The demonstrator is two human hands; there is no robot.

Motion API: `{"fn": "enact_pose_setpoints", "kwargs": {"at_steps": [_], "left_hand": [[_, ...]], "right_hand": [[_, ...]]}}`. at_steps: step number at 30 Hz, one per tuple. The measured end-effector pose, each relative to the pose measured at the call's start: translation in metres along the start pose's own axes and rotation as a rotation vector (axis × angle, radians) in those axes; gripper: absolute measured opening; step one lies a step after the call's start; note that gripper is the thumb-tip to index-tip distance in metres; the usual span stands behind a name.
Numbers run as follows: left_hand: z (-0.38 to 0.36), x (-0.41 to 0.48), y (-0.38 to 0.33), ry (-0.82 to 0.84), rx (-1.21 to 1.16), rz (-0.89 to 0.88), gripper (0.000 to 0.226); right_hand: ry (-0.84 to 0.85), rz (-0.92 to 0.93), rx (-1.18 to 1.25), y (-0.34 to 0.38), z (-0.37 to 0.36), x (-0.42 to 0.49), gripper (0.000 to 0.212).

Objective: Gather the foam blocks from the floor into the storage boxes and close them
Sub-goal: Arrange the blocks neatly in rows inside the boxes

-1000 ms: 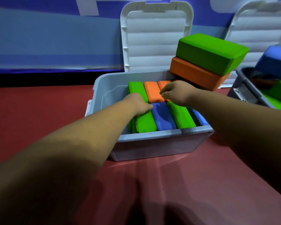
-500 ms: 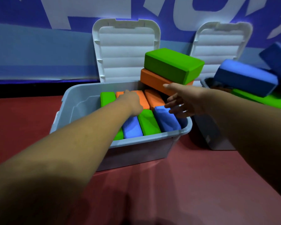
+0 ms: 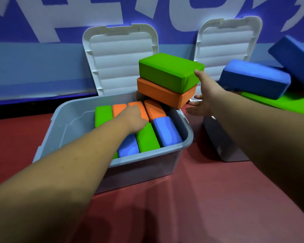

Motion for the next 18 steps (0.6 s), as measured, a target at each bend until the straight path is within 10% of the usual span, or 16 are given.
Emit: {"fn": "enact_pose_setpoints", "kwargs": {"at_steps": [18], "left_hand": [[-0.018, -0.035, 0.034, 0.009, -0.12, 0.218, 0.053]], "right_hand": [[0.21, 0.008, 0.287, -0.003, -0.042, 0.022, 0.063]]}}
Point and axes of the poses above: each hand's wrist, its own x-axis towards the middle knuckle, its own z-axis out of the back of the hand, y = z × x, the point moved 1 cm from there along x, towards the middle knuckle, and after that the axes turned 4 degrees about -y, right-handed, at the moved point
